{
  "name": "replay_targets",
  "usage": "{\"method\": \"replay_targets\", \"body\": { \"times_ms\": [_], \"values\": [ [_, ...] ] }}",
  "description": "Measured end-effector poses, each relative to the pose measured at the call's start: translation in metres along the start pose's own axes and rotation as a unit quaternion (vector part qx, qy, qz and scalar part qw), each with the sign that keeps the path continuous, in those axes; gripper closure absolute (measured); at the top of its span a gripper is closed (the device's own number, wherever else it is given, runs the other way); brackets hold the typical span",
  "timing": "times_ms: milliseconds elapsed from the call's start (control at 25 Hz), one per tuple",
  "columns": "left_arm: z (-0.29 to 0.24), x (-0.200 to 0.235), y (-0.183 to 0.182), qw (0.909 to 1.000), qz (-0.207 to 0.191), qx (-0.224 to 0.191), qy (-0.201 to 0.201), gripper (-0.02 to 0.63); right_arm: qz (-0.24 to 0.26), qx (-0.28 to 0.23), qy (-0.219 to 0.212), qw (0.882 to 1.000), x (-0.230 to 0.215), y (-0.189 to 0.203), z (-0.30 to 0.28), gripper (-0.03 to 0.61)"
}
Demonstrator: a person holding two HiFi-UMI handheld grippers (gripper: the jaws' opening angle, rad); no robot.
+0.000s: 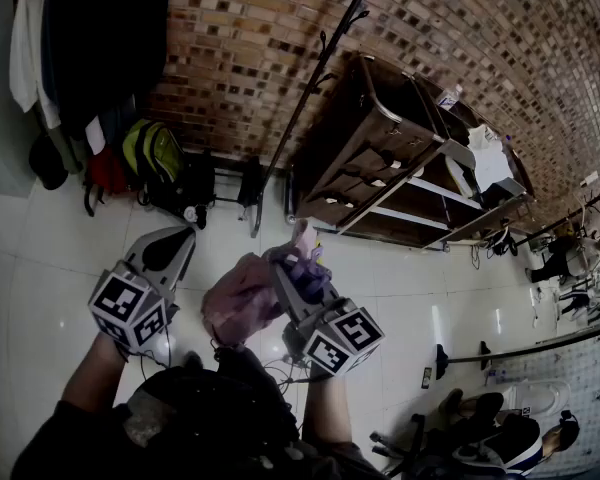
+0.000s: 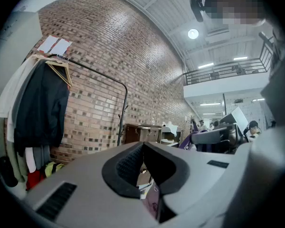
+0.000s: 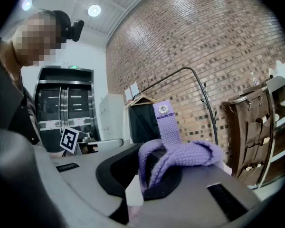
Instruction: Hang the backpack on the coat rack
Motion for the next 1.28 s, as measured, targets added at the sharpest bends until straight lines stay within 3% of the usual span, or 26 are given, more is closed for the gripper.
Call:
{"method": "replay_targets", "body": {
  "times_ms": [320, 800, 1120, 1280],
  "values": [
    [-0.079, 0.021, 0.003, 0.9998, 0.006, 0.012, -0.013, 0.572, -0.027, 0.026, -0.034, 0.999, -0.074, 0.01, -0.05, 0.569],
    [-0.228, 0.052, -0.036, 0.9991, 0.018, 0.015, -0.036, 0.572, -0.025, 0.037, -0.064, 0.997, -0.228, -0.041, -0.104, 0.569],
    [-0.3, 0.054, -0.057, 0.9983, 0.02, 0.026, -0.049, 0.572, 0.051, 0.038, -0.103, 0.993, -0.31, -0.088, -0.12, 0.569],
    [-0.338, 0.051, -0.058, 0.9978, 0.022, 0.032, -0.054, 0.572, 0.067, 0.044, -0.111, 0.991, -0.343, -0.096, -0.125, 0.569]
  ]
}}
Point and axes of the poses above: the fingertips, and each gripper's own axes: z backward along the fingers, x to its left, y out of its underside, the point moved 6 cm from there along z, backward along the fingers, and after that the axes turned 8 degrees about x, right-handed, at the moved point
